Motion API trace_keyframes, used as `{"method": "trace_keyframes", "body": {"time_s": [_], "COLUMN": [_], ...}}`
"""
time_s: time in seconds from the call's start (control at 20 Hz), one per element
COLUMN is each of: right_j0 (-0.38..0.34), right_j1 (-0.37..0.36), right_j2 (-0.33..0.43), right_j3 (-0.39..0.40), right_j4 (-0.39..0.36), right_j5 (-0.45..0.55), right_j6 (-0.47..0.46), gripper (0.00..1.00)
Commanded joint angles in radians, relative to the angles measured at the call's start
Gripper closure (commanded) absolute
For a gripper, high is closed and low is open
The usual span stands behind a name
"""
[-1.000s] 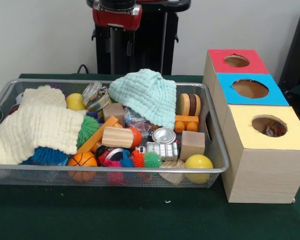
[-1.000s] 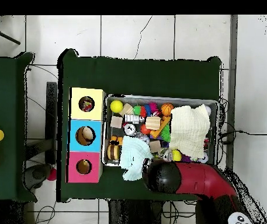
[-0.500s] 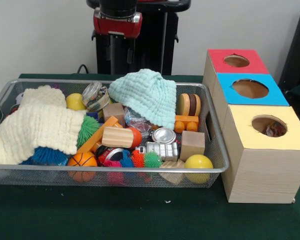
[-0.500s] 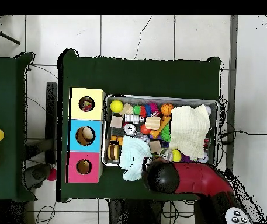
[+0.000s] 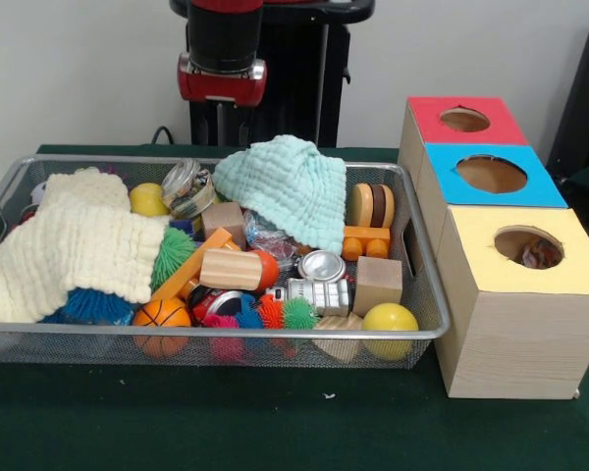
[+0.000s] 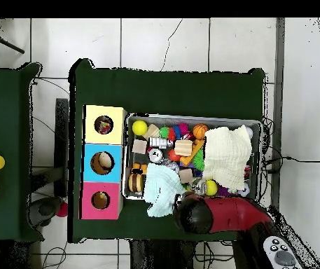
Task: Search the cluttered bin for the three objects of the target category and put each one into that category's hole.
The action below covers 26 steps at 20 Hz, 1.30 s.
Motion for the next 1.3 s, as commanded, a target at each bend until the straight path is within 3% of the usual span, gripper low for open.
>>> {"method": "trace_keyframes", "body": {"time_s": [0.05,0.5,0.75,1.05,1.3], "right_j0": [-0.078,-0.131,-0.175,-0.215,-0.237], "right_j1": [0.106,0.104,0.100,0.123,0.109], "right_j2": [0.038,0.093,0.141,0.177,0.203], "right_j3": [-0.117,-0.165,-0.176,-0.184,-0.188], "right_j4": [-0.077,-0.175,-0.193,-0.212,-0.228], "right_j5": [-0.059,0.023,0.057,0.035,0.066], "right_j6": [-0.037,-0.174,-0.224,-0.189,-0.213], "gripper": [0.00,0.00,0.00,0.00,0.00]}}
